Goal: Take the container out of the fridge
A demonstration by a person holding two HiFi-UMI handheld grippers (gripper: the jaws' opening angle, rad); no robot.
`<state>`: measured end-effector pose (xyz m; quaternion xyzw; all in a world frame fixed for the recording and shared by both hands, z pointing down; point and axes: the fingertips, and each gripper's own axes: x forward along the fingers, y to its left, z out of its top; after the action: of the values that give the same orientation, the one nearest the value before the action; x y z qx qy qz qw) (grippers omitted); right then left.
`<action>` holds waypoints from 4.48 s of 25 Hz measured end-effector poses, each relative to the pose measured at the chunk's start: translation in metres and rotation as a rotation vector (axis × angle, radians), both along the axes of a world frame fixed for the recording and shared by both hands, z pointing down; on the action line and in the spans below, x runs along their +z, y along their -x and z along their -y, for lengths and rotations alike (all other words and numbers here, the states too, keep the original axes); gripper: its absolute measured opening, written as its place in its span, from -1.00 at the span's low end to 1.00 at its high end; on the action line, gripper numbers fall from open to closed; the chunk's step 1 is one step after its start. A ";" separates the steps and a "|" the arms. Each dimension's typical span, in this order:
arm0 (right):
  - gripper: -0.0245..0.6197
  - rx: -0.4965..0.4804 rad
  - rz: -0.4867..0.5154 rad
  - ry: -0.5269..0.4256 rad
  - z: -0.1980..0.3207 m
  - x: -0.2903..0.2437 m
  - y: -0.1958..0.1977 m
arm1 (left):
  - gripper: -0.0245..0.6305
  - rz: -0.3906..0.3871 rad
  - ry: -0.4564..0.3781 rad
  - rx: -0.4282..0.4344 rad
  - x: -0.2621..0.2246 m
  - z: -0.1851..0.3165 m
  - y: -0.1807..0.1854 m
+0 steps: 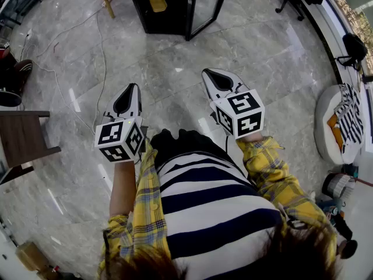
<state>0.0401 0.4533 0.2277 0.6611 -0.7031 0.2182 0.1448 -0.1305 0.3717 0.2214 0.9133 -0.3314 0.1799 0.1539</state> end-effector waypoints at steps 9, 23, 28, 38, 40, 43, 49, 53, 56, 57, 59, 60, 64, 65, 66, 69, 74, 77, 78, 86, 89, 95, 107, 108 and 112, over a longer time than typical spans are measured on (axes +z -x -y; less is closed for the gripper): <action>-0.84 -0.015 0.027 0.008 0.018 0.011 -0.001 | -0.83 0.028 -0.009 0.001 0.006 0.010 0.003; -0.83 -0.090 0.024 0.038 0.107 0.031 -0.009 | -0.84 0.009 0.045 0.011 0.040 0.094 -0.026; -0.83 -0.127 0.044 0.045 0.152 0.036 -0.013 | -0.84 0.056 0.035 0.049 0.050 0.132 -0.041; -0.83 -0.189 0.042 0.058 0.246 0.051 -0.011 | -0.83 0.112 0.015 0.069 0.063 0.211 -0.048; -0.82 -0.208 0.032 0.066 0.263 0.056 -0.006 | -0.83 0.108 0.025 0.057 0.068 0.226 -0.042; -0.82 -0.229 0.016 0.078 0.288 0.065 -0.001 | -0.83 0.106 0.029 0.038 0.074 0.246 -0.033; -0.66 -0.288 -0.040 0.107 0.324 0.081 0.007 | -0.83 0.105 0.056 0.001 0.091 0.271 -0.014; -0.61 -0.334 -0.083 0.130 0.338 0.091 0.006 | -0.83 0.098 0.072 -0.021 0.100 0.275 -0.009; -0.61 -0.381 -0.125 0.137 0.354 0.098 0.005 | -0.83 0.088 0.082 -0.048 0.105 0.283 -0.007; -0.61 -0.398 -0.140 0.138 0.360 0.101 0.005 | -0.83 0.085 0.085 -0.059 0.107 0.287 -0.007; -0.60 -0.429 -0.169 0.140 0.373 0.108 0.002 | -0.83 0.082 0.086 -0.080 0.110 0.293 -0.006; -0.60 -0.443 -0.181 0.141 0.379 0.113 -0.001 | -0.83 0.083 0.084 -0.090 0.112 0.296 -0.006; -0.60 -0.491 -0.216 0.150 0.408 0.132 -0.020 | -0.83 0.091 0.085 -0.157 0.122 0.314 -0.008; -0.60 -0.504 -0.225 0.156 0.415 0.137 -0.026 | -0.83 0.091 0.090 -0.177 0.126 0.318 -0.009; -0.60 -0.518 -0.235 0.161 0.422 0.142 -0.031 | -0.83 0.091 0.097 -0.197 0.130 0.322 -0.010; -0.61 -0.564 -0.256 0.182 0.442 0.157 -0.047 | -0.83 0.088 0.117 -0.246 0.145 0.330 -0.022; -0.60 -0.633 -0.292 0.216 0.468 0.190 -0.073 | -0.83 0.087 0.144 -0.288 0.173 0.343 -0.054; -0.60 -0.653 -0.316 0.235 0.484 0.215 -0.091 | -0.83 0.088 0.144 -0.290 0.189 0.357 -0.079; -0.60 -0.659 -0.321 0.244 0.489 0.224 -0.096 | -0.83 0.088 0.145 -0.290 0.195 0.361 -0.087; -0.60 -0.672 -0.361 0.293 0.531 0.300 -0.128 | -0.83 0.103 0.149 -0.313 0.250 0.390 -0.124; -0.60 -0.674 -0.382 0.302 0.547 0.326 -0.134 | -0.83 0.109 0.173 -0.327 0.275 0.396 -0.130; -0.59 -0.695 -0.445 0.321 0.574 0.381 -0.143 | -0.83 0.131 0.205 -0.333 0.325 0.411 -0.138; -0.56 -0.708 -0.547 0.399 0.616 0.488 -0.174 | -0.83 0.191 0.219 -0.322 0.416 0.443 -0.156; -0.56 -0.712 -0.557 0.404 0.618 0.496 -0.175 | -0.83 0.190 0.225 -0.326 0.421 0.446 -0.157; -0.53 -0.706 -0.599 0.420 0.628 0.521 -0.179 | -0.83 0.183 0.237 -0.338 0.439 0.456 -0.159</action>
<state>0.2195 -0.1746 0.7489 0.3732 -0.7522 0.0936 0.5349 0.0286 -0.0839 0.6608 0.8002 -0.4690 0.2713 0.2572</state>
